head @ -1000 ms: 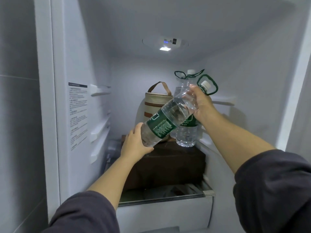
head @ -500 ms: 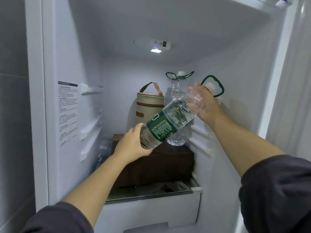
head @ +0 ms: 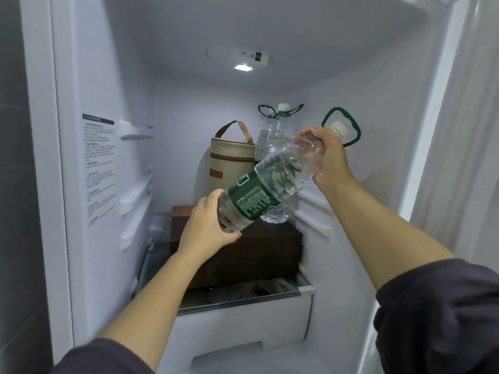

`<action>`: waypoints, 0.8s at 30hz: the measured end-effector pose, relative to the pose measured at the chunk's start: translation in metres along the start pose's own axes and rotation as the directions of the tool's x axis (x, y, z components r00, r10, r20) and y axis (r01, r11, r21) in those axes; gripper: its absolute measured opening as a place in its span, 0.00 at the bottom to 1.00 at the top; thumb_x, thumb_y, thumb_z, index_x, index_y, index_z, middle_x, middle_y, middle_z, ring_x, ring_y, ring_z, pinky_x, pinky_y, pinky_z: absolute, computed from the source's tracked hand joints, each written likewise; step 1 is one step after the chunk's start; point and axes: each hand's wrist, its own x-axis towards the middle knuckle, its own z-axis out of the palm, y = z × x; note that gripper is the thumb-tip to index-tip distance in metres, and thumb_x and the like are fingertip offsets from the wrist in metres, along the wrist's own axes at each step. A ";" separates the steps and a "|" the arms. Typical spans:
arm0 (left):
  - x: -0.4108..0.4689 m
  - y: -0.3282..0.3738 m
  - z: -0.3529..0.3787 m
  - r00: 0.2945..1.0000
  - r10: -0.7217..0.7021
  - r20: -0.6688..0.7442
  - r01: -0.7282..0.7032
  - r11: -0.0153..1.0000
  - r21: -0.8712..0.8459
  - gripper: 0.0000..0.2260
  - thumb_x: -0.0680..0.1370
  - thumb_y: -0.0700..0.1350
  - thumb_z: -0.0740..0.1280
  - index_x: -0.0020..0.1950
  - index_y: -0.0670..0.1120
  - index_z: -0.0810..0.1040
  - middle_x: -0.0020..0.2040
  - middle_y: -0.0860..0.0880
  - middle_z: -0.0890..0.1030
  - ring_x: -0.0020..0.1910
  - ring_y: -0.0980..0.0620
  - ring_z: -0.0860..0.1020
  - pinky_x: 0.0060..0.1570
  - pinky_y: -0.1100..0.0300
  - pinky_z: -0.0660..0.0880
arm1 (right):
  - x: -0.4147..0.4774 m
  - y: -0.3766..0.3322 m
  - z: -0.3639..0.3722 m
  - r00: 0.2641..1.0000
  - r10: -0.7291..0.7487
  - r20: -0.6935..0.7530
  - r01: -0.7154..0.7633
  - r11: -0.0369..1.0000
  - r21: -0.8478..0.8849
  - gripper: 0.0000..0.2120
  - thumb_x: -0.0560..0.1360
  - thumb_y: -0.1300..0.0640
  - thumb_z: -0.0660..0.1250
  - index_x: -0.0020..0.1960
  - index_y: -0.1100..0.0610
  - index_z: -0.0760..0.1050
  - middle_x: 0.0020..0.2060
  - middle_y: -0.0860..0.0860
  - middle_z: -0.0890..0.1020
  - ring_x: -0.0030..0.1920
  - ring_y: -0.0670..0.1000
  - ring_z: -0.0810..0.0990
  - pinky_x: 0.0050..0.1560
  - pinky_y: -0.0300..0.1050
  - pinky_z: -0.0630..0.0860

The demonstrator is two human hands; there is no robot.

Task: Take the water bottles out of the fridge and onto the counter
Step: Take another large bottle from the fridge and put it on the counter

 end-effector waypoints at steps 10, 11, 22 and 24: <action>-0.063 -0.005 0.003 0.979 -0.090 -0.184 0.021 0.938 -0.346 0.53 0.58 0.52 0.83 0.75 0.64 0.56 0.71 0.55 0.67 0.65 0.63 0.68 0.61 0.60 0.69 | -0.074 -0.018 0.013 0.982 -0.138 -0.128 0.140 0.990 0.006 0.05 0.67 0.60 0.66 0.34 0.57 0.79 0.33 0.53 0.82 0.39 0.54 0.82 0.47 0.50 0.78; -0.070 -0.007 0.005 0.971 -0.129 -0.199 0.040 0.915 -0.401 0.53 0.58 0.51 0.84 0.75 0.63 0.56 0.71 0.54 0.69 0.65 0.60 0.70 0.61 0.58 0.70 | -0.082 -0.017 0.012 0.980 -0.142 -0.137 0.148 0.988 0.039 0.06 0.67 0.60 0.65 0.33 0.56 0.80 0.33 0.52 0.82 0.39 0.53 0.82 0.46 0.49 0.78; -0.140 -0.003 0.023 0.976 -0.146 -0.164 0.063 0.902 -0.426 0.47 0.58 0.43 0.84 0.70 0.64 0.65 0.67 0.59 0.68 0.60 0.70 0.70 0.58 0.69 0.71 | -0.166 -0.014 -0.004 0.972 -0.205 -0.117 0.204 0.979 -0.017 0.11 0.70 0.63 0.63 0.34 0.53 0.80 0.32 0.49 0.83 0.39 0.52 0.82 0.46 0.49 0.79; -0.153 0.003 0.027 0.984 -0.120 -0.131 0.059 0.915 -0.398 0.48 0.58 0.41 0.84 0.71 0.64 0.65 0.67 0.61 0.67 0.64 0.62 0.70 0.61 0.55 0.73 | -0.184 -0.016 -0.011 0.971 -0.209 -0.119 0.204 0.977 -0.058 0.12 0.70 0.63 0.63 0.33 0.51 0.80 0.33 0.48 0.83 0.41 0.53 0.82 0.52 0.54 0.78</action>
